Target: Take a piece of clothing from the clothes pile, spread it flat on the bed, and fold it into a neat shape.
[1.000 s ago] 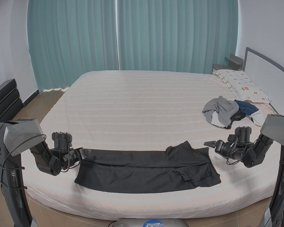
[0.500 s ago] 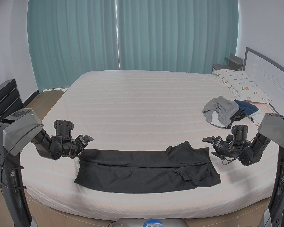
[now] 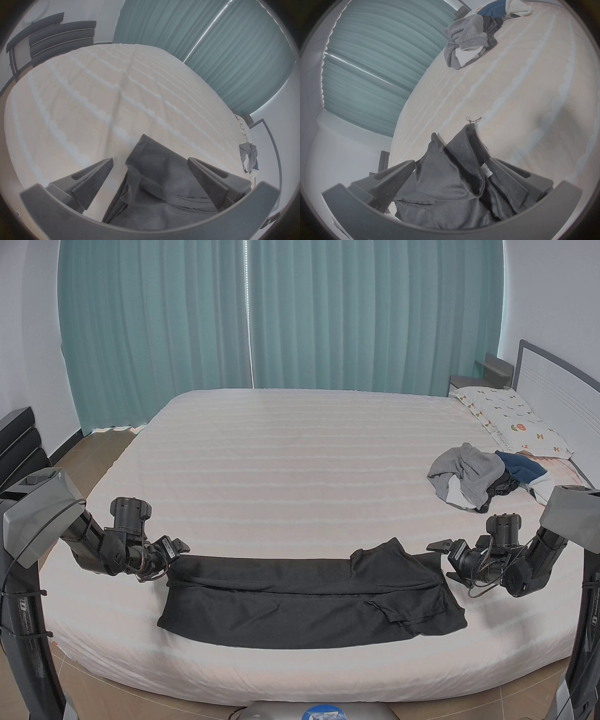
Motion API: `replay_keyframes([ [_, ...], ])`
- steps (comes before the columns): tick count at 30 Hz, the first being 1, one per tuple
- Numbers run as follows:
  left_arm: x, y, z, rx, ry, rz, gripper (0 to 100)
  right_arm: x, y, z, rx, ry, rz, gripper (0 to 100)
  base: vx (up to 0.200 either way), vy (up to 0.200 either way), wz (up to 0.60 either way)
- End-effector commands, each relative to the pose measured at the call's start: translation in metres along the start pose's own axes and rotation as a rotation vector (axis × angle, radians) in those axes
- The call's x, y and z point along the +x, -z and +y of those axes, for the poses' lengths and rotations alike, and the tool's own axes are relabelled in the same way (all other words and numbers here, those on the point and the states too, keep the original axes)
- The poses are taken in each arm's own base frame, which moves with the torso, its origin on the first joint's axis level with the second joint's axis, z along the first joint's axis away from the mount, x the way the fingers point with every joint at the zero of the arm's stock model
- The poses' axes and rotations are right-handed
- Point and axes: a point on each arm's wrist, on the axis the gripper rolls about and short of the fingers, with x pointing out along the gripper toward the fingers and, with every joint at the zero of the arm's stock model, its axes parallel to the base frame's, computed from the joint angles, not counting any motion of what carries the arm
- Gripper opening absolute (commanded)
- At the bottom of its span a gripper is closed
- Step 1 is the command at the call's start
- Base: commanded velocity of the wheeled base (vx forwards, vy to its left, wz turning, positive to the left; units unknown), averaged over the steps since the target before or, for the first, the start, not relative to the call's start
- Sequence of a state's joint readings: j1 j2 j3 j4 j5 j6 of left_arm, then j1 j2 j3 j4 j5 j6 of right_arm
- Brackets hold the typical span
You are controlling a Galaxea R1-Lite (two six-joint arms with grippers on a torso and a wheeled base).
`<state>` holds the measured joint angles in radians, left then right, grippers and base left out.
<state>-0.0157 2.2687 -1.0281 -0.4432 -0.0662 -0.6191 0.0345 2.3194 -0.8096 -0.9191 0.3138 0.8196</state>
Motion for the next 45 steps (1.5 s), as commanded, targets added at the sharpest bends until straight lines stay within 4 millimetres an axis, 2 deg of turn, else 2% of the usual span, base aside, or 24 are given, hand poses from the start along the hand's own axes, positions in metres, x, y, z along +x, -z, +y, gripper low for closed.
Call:
replay_keyframes([
  [1,-0.019,0.000,-0.005,0.010,-0.002,-0.018,100,-0.007,-0.006,0.009,-0.011,-0.011,-0.036,100,0.000,0.000,0.00],
  [3,-0.021,0.002,-0.006,0.014,0.000,-0.016,100,-0.008,-0.007,0.015,-0.018,-0.013,-0.053,100,0.000,0.000,0.00],
  [5,-0.022,0.003,-0.007,0.017,-0.007,-0.013,100,-0.013,-0.010,0.033,-0.046,-0.024,-0.109,100,0.000,0.000,0.00],
  [6,-0.023,0.003,-0.008,0.017,-0.006,-0.015,100,-0.013,-0.011,0.034,-0.047,-0.023,-0.112,100,0.000,0.000,0.00],
  [7,-0.029,0.005,-0.006,0.008,-0.013,-0.008,100,-0.016,-0.006,0.048,-0.062,-0.007,-0.122,100,0.000,0.000,0.00],
  [11,-0.038,0.025,0.006,-0.009,-0.051,0.051,100,-0.026,-0.009,0.064,-0.059,0.040,-0.127,100,0.000,0.000,0.00],
  [15,-0.037,0.041,0.007,-0.057,-0.045,0.069,100,-0.030,0.004,0.054,-0.015,0.091,-0.085,100,0.000,0.000,0.00],
  [20,-0.028,0.042,0.008,-0.060,-0.010,0.005,100,-0.028,0.021,0.039,0.126,0.112,-0.053,100,0.000,0.000,0.00],
  [22,-0.025,0.043,0.007,-0.057,-0.012,-0.005,100,-0.027,0.026,0.036,0.130,0.113,-0.056,100,0.000,0.000,0.00],
  [25,-0.018,0.047,0.006,-0.065,-0.031,-0.015,100,-0.031,0.030,0.039,0.123,0.074,-0.063,100,0.000,0.000,0.00],
  [28,-0.015,0.052,0.006,-0.069,-0.028,-0.015,100,-0.031,0.036,0.034,0.118,0.085,-0.058,100,0.000,0.000,0.00],
  [33,-0.016,0.053,0.007,-0.087,-0.015,-0.032,100,-0.032,0.033,0.032,0.122,0.080,-0.066,100,0.000,0.000,0.00],
  [34,-0.015,0.053,0.007,-0.127,0.010,-0.054,0,-0.032,0.035,0.030,0.123,0.088,-0.064,100,0.000,0.000,0.00],
  [40,-0.011,0.056,0.010,-0.145,0.035,-0.088,0,-0.033,0.038,0.030,0.121,0.091,-0.055,100,0.000,0.000,0.00],
  [45,-0.017,0.062,0.015,-0.146,0.013,-0.072,0,-0.039,0.039,0.035,0.115,0.076,-0.054,100,0.000,0.000,0.00],
])
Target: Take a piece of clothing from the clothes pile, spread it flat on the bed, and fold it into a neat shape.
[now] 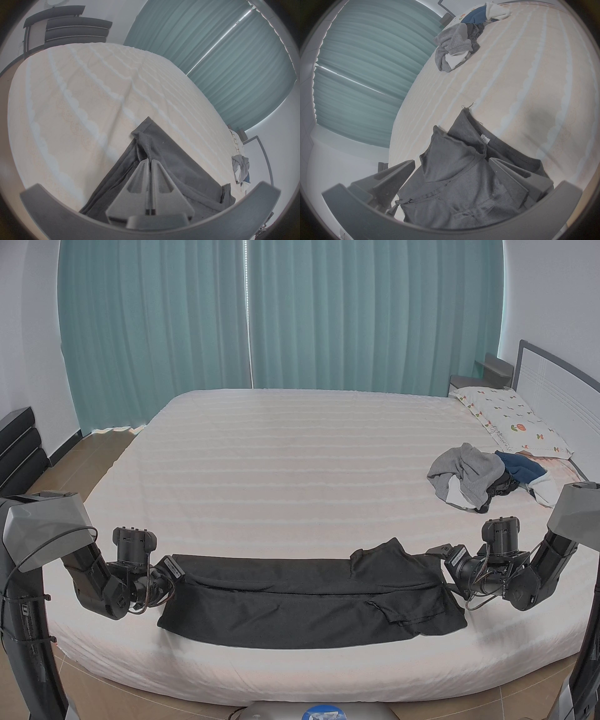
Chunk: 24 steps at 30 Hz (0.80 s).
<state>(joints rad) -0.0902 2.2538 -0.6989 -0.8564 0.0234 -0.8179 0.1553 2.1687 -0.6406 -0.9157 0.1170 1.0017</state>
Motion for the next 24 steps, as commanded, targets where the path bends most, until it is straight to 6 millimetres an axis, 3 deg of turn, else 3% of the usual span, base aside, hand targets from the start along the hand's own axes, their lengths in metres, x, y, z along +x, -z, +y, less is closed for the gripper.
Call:
replay_keyframes([
  [1,-0.006,0.004,0.005,0.000,-0.024,0.007,0,-0.008,0.000,0.007,-0.006,-0.022,-0.002,100,0.000,0.000,0.00],
  [7,-0.022,-0.007,-0.007,-0.004,0.003,-0.058,0,-0.017,0.011,0.022,-0.026,-0.056,0.021,100,0.000,0.000,0.00],
  [15,-0.023,-0.009,-0.009,-0.008,0.019,-0.072,0,-0.016,0.024,0.024,-0.037,-0.051,0.052,100,0.000,0.000,0.00],
  [24,-0.024,-0.014,-0.010,-0.016,0.044,-0.104,0,0.008,0.027,0.012,-0.031,0.030,0.053,100,0.000,0.000,0.00],
])
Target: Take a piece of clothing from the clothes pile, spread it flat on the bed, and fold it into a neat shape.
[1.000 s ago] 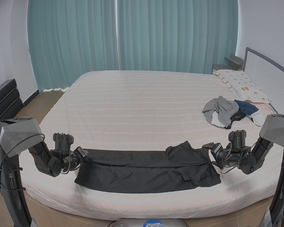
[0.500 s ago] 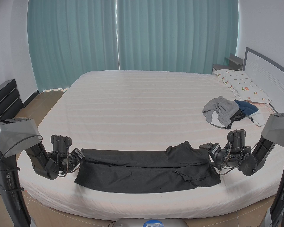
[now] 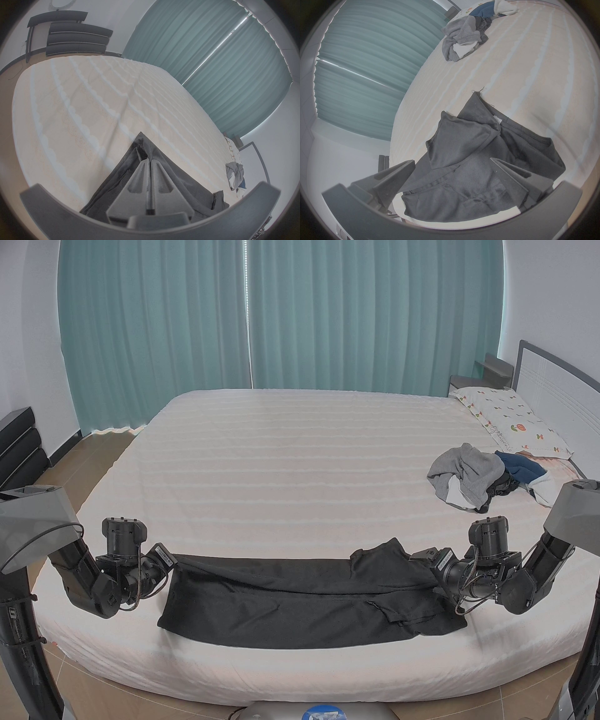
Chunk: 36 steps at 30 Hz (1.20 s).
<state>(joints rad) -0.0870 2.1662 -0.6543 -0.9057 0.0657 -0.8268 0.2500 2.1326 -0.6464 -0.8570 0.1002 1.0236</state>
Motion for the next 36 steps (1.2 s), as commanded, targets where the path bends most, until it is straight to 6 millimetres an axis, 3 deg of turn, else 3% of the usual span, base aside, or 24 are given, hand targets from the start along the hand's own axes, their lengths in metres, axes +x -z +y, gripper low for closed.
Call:
replay_keyframes([
  [1,-0.001,-0.002,-0.001,-0.001,0.007,-0.008,0,0.015,0.002,-0.009,0.002,0.049,-0.015,100,0.000,0.000,0.00],
  [7,0.000,-0.003,-0.003,-0.035,0.016,-0.014,0,0.037,0.002,-0.011,-0.002,0.067,-0.036,100,0.000,0.000,0.00],
  [24,0.002,-0.003,-0.003,-0.034,0.014,-0.014,0,0.060,-0.001,-0.007,0.029,0.111,-0.056,100,0.000,0.000,0.00],
  [25,0.002,-0.003,-0.003,-0.034,0.014,-0.014,0,0.060,-0.001,-0.007,0.027,0.112,-0.055,0,0.000,0.000,0.00],
  [36,0.001,-0.002,-0.002,-0.032,0.023,-0.016,0,0.053,-0.005,0.000,0.044,0.105,-0.090,0,0.000,0.000,0.00],
])
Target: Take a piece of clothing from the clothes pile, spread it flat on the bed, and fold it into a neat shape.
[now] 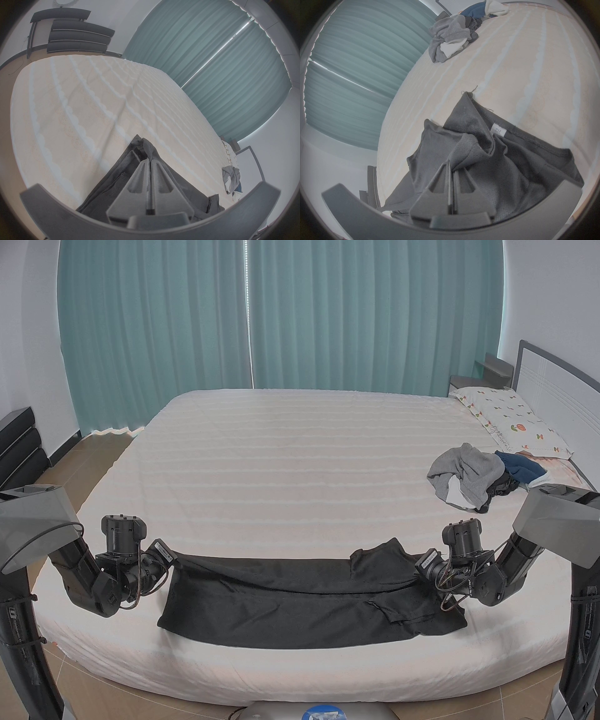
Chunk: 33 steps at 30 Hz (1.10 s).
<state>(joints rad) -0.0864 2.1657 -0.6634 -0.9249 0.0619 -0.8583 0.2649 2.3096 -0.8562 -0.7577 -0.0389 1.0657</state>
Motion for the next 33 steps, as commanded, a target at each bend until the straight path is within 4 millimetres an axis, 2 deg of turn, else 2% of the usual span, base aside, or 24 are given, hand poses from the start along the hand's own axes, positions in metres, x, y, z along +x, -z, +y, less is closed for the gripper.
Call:
replay_keyframes([
  [1,0.000,0.001,0.001,0.002,0.001,0.000,0,-0.003,-0.003,0.004,0.010,-0.017,-0.013,0,0.000,0.000,0.00],
  [9,0.000,-0.002,-0.002,0.005,0.033,-0.035,0,-0.018,-0.011,0.015,0.043,-0.123,-0.071,0,0.000,0.000,0.00],
  [18,0.008,-0.013,-0.012,-0.014,0.093,-0.095,0,-0.017,-0.022,0.018,0.060,-0.215,-0.141,0,0.000,0.000,0.00],
  [21,0.015,-0.023,-0.015,-0.055,0.127,-0.196,0,-0.013,-0.030,0.019,0.068,-0.294,-0.201,0,0.000,0.000,0.00],
  [25,0.020,-0.023,-0.014,-0.100,0.154,-0.225,0,-0.014,-0.033,0.023,0.071,-0.377,-0.250,0,0.000,0.000,0.00],
  [28,0.024,-0.019,-0.009,-0.100,0.140,-0.214,0,-0.016,-0.030,0.016,0.064,-0.434,-0.293,0,0.000,0.000,0.00],
  [33,0.026,-0.013,-0.004,-0.089,0.122,-0.191,0,-0.021,-0.019,0.000,0.007,-0.392,-0.265,0,0.000,0.000,0.00],
])
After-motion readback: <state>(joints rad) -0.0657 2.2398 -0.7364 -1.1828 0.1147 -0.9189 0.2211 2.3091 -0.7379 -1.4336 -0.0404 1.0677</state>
